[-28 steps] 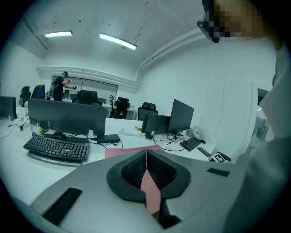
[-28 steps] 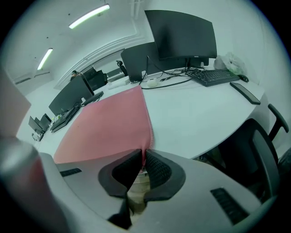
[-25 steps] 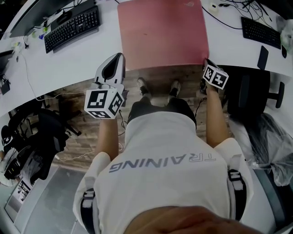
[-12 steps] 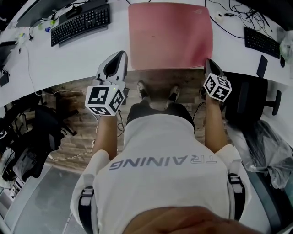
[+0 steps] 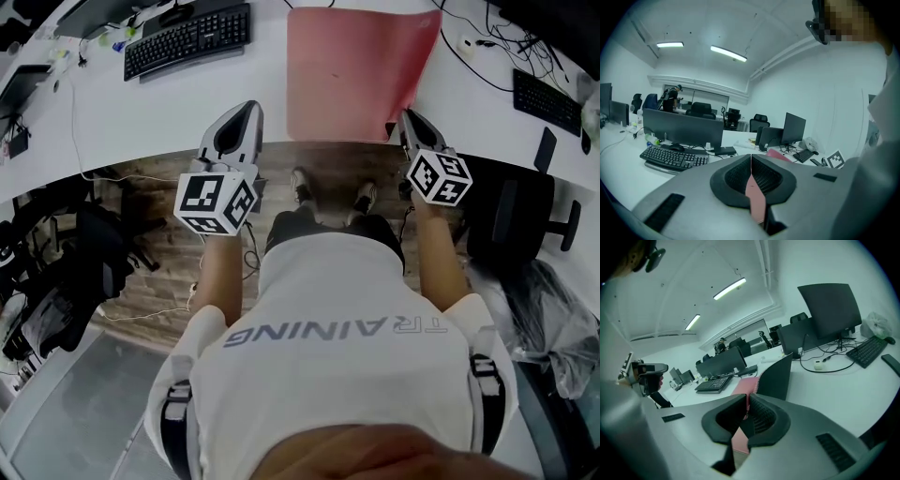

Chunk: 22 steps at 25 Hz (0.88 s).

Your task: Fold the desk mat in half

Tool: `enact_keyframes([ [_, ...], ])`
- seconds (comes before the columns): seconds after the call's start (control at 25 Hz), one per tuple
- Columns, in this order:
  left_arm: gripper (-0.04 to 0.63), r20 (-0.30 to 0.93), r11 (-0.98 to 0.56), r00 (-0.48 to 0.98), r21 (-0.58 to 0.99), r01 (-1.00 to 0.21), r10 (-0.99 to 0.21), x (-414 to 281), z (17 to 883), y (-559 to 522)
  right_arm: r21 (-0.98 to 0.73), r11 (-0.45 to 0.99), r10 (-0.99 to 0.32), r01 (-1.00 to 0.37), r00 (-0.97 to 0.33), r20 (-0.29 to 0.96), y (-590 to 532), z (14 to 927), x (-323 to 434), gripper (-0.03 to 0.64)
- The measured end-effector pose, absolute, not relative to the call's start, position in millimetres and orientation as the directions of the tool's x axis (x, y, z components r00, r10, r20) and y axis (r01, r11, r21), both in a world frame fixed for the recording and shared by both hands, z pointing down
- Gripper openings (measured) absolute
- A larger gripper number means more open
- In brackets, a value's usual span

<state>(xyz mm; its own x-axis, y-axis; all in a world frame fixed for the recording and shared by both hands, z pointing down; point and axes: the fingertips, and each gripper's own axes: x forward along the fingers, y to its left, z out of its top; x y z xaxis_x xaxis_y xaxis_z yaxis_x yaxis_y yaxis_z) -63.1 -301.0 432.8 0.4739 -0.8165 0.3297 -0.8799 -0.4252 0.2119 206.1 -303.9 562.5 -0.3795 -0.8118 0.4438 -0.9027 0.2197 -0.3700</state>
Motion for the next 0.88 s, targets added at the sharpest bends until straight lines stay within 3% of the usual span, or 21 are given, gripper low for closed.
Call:
enact_keyframes([
  [0.56,0.032,0.322,-0.312,0.374,0.23,-0.922,-0.87,-118.9,435.2,-286.4,-0.379,0.431,-0.718,-0.819,-0.566,0.405,-316.7,552.3,119.0,0.043],
  [0.88,0.032,0.328,-0.278,0.34,0.221,-0.935,-0.881,-142.5,439.9,-283.3,-0.395,0.484,-0.645,-0.781,-0.623,0.442,-323.0,568.7,68.2,0.043],
])
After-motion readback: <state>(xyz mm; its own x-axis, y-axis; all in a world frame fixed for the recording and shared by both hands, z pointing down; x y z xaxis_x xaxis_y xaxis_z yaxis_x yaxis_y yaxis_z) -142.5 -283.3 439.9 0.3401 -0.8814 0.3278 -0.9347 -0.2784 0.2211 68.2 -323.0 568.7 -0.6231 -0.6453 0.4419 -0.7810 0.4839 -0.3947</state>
